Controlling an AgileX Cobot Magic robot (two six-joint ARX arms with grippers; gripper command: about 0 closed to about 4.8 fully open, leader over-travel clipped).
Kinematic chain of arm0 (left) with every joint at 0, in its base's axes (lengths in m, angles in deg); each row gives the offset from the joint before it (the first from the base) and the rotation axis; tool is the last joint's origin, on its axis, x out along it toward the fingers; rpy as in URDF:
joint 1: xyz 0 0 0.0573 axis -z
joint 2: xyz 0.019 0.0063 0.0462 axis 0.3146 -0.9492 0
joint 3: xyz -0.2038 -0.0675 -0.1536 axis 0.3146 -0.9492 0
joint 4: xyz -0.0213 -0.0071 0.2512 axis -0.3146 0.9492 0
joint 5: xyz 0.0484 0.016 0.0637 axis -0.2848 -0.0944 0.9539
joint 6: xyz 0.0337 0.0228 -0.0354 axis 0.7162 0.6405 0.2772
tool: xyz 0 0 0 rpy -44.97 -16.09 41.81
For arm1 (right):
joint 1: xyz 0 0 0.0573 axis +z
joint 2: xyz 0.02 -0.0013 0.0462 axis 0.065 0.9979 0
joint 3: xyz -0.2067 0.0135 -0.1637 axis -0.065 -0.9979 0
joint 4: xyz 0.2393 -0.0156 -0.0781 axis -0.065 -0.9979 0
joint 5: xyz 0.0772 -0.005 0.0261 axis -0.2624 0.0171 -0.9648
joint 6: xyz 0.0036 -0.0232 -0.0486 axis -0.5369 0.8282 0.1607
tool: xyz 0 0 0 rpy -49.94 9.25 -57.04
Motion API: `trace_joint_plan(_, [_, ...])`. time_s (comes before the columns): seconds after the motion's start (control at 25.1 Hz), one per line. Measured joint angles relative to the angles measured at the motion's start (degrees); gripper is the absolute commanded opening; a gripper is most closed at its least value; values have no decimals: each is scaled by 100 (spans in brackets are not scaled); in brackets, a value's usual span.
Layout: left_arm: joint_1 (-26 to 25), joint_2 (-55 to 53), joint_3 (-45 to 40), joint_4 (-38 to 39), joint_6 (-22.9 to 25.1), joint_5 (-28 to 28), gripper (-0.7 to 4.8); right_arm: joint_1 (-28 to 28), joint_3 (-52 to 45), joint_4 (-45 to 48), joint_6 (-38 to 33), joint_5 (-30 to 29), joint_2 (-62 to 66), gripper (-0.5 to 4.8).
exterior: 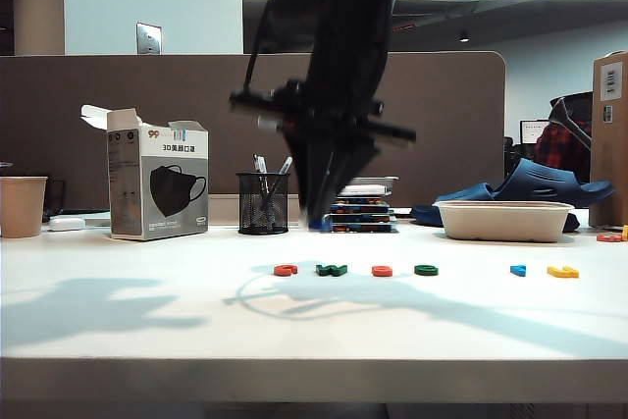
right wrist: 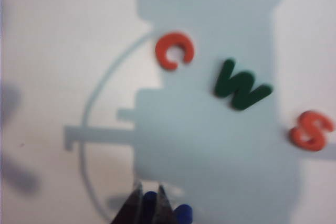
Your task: Select the appropriate letters from the row of letter magnets placed on the table to arrange into the word "yes".
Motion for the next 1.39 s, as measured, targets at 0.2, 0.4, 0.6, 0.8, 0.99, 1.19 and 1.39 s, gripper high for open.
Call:
trace_joint_plan(0.2, [0, 0, 0, 2, 0, 0, -5, 133, -616, 321, -160, 52, 11, -3])
trace_joint_plan(0.4, [0, 2, 0, 0, 0, 0, -5, 354, -1027, 846, -402, 83, 7, -2])
trace_joint_plan(0.6, [0, 0, 0, 2, 0, 0, -5, 407, -1086, 931, -461, 212, 13, -2])
trace_joint_plan(0.8, [0, 0, 0, 0, -2, 0, -5, 411, -1080, 933, -461, 214, 107, -2])
trace_joint_plan(0.99, [0, 0, 0, 2, 0, 0, -5, 411, -1080, 940, -461, 214, 105, 0])
trace_joint_plan(1.19, [0, 0, 0, 0, -2, 0, -5, 413, -1080, 940, -461, 214, 105, 59])
trace_joint_plan(1.39, [0, 0, 0, 2, -2, 0, -5, 413, -1080, 940, -461, 214, 105, 63])
